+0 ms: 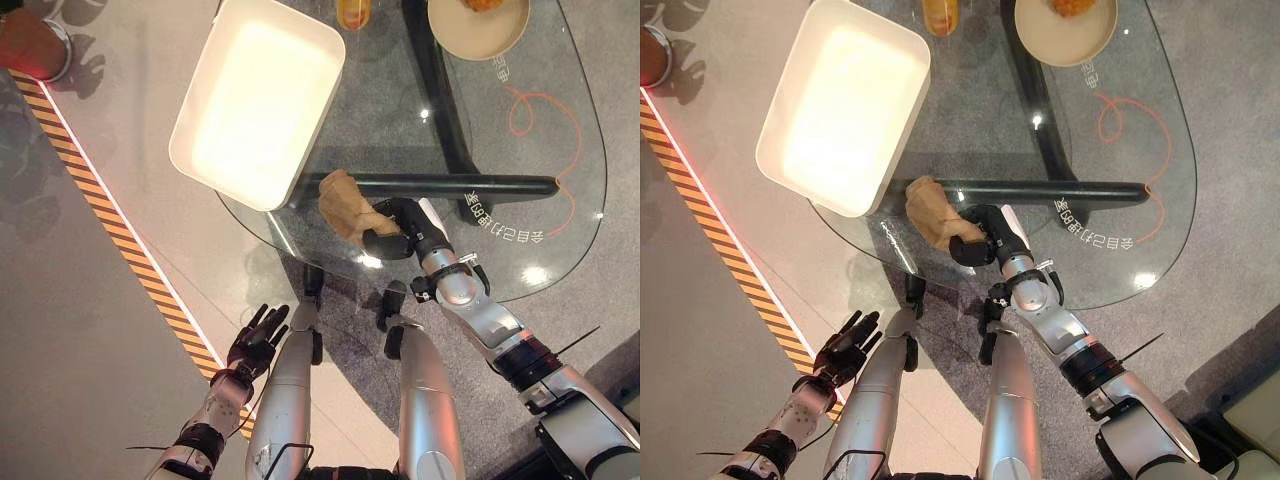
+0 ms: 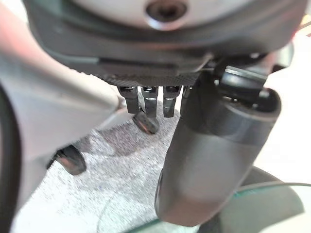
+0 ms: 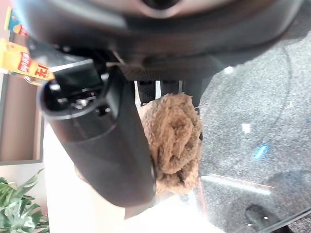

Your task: Wipe the table with a cloth and put it in the basket.

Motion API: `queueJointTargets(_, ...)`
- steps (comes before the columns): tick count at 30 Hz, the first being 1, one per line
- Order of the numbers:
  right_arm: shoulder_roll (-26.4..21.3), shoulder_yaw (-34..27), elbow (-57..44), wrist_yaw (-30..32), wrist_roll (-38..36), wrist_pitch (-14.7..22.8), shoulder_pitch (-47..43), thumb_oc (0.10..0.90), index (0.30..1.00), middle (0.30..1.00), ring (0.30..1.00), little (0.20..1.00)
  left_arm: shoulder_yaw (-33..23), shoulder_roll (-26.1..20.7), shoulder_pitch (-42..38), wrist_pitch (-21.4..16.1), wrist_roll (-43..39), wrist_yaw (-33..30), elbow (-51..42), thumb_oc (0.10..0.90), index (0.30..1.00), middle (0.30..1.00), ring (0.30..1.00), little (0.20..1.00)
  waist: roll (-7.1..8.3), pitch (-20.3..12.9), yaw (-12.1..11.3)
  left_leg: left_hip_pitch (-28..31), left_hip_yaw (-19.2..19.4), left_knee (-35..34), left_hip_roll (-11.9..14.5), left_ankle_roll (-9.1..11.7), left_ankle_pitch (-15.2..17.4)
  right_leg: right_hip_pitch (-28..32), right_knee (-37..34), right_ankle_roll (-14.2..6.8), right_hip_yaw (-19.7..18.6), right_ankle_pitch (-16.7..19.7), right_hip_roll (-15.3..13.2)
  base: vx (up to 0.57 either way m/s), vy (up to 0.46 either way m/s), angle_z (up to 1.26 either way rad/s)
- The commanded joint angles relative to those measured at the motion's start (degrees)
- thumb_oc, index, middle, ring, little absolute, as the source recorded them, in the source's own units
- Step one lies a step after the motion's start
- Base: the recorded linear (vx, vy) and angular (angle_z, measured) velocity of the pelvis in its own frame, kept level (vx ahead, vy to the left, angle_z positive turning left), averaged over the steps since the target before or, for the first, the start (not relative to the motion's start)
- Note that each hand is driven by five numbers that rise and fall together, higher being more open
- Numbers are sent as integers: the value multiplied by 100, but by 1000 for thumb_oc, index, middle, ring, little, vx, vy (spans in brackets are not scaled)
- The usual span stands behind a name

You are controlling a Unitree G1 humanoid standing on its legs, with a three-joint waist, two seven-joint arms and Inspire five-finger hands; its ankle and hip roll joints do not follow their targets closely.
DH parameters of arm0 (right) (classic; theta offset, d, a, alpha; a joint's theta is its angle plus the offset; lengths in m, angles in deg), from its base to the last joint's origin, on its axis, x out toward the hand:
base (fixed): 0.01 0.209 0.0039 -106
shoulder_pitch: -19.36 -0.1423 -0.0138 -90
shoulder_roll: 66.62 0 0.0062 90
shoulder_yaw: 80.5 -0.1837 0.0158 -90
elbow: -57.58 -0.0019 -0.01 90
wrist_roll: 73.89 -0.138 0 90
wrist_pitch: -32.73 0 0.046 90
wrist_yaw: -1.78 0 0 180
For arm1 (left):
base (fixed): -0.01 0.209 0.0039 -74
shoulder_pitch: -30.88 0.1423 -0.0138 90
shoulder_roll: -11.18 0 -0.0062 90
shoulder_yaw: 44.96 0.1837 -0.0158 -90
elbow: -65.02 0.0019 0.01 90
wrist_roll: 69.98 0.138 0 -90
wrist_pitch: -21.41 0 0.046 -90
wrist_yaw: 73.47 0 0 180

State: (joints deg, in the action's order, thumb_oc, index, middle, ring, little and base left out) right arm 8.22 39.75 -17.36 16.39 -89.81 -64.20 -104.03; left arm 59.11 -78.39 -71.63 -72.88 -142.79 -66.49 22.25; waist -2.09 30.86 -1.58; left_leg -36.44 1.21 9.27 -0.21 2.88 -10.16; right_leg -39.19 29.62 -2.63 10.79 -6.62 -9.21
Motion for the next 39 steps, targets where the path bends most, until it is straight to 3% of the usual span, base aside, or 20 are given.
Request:
queueJointTargets(1, 10, -472, -1091, -43, -182, 841, -52, 100, 300, 300, 300, 200, -90, -2, 707, -290, 213, 36, -268, 800, 900, 900, 900, 900, 82, -107, -75, 192, 406, 1060, -292, -90, 1315, 368, -1191, -215, 185, 620, 303, 0, 0, 0)
queueJointTargets(6, -77, -676, -1184, -30, -151, 978, 199, 100, 300, 300, 300, 200, -104, -50, 999, -453, 71, 291, -814, 800, 900, 900, 900, 900, 41, -107, -90, 293, 429, 1038, -318, -110, 1345, 491, -1232, -199, 180, 607, 295, 0, 0, 0)
queueJointTargets(14, -195, -1093, -1752, -127, -380, 1312, 791, 100, 300, 300, 300, 200, 39, -353, 1364, -306, -171, 661, -2072, 800, 900, 900, 900, 900, -1, -107, -29, 320, 465, 1065, -322, -161, 1379, 519, -1229, -197, 132, 631, 296, 0, 0, 0)
queueJointTargets(19, -382, -1489, -2294, -360, -757, 1711, 1327, 100, 300, 300, 300, 200, 17, -531, 1704, 27, -639, 1384, -2767, 800, 900, 900, 900, 900, 18, -107, 67, 316, 533, 1091, -278, -197, 1391, 529, -1240, -195, 85, 646, 338, 8, 6, -1)
queueJointTargets(25, -333, -1858, -2746, -639, -1004, 2117, 1892, 100, 300, 300, 300, 200, -35, -627, 1942, -35, -1084, 2109, -3649, 800, 900, 900, 900, 900, 68, -107, 129, 327, 589, 1109, -250, -242, 1433, 559, -1272, -208, 25, 659, 372, 9, 3, -1)
queueJointTargets(30, -379, -1957, -3050, -957, -1197, 2388, 2063, 100, 300, 300, 300, 200, -23, -713, 1942, 141, -1130, 2473, -4006, 800, 900, 900, 900, 900, 115, -107, 158, 307, 622, 1130, -236, -264, 1443, 550, -1275, -213, 11, 673, 392, 17, -18, -7)
queueJointTargets(39, -464, -1863, -3586, -1722, -1382, 2687, 1945, 100, 300, 300, 300, 200, 85, -838, 1716, 267, -1235, 2553, -4408, 800, 900, 900, 900, 900, 170, -107, 218, 229, 668, 1204, -208, -265, 1466, 467, -1248, -239, -46, 697, 402, 7, -4, -2)
